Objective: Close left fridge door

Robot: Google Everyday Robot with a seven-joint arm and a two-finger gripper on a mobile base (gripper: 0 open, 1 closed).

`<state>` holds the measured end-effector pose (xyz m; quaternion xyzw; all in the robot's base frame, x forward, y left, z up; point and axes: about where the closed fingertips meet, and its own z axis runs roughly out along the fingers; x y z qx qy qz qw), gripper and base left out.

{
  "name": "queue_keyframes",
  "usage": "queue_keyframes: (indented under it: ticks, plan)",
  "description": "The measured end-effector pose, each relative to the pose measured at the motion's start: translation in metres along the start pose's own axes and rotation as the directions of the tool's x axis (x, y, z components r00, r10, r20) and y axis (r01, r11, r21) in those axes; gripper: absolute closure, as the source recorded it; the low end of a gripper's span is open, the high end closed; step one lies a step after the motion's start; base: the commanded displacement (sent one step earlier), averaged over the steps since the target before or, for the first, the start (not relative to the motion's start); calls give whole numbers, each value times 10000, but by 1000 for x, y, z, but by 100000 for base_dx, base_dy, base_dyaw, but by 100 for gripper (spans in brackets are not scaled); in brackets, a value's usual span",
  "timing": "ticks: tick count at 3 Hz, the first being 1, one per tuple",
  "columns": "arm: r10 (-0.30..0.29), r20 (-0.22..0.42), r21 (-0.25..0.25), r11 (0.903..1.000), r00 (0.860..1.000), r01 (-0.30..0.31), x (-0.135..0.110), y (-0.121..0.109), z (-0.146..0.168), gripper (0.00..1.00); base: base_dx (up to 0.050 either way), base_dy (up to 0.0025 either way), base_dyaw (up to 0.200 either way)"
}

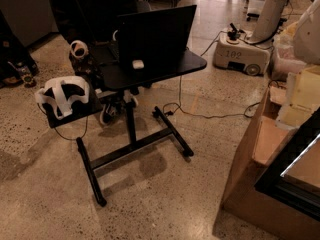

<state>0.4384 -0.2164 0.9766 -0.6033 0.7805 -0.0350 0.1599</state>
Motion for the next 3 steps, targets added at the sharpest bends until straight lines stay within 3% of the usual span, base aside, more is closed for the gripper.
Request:
queue_keyframes:
  ticks: [1, 2, 3]
  plan:
    - [0, 0, 1, 10000, 10000, 0, 0, 0, 0, 0, 2533, -214, -17271]
    - [-1, 2, 4, 10000, 10000, 1, 0, 0, 0, 0, -4900, -1, 2]
    - [-1, 2, 4, 10000, 10000, 1, 0, 0, 0, 0, 0, 0, 0]
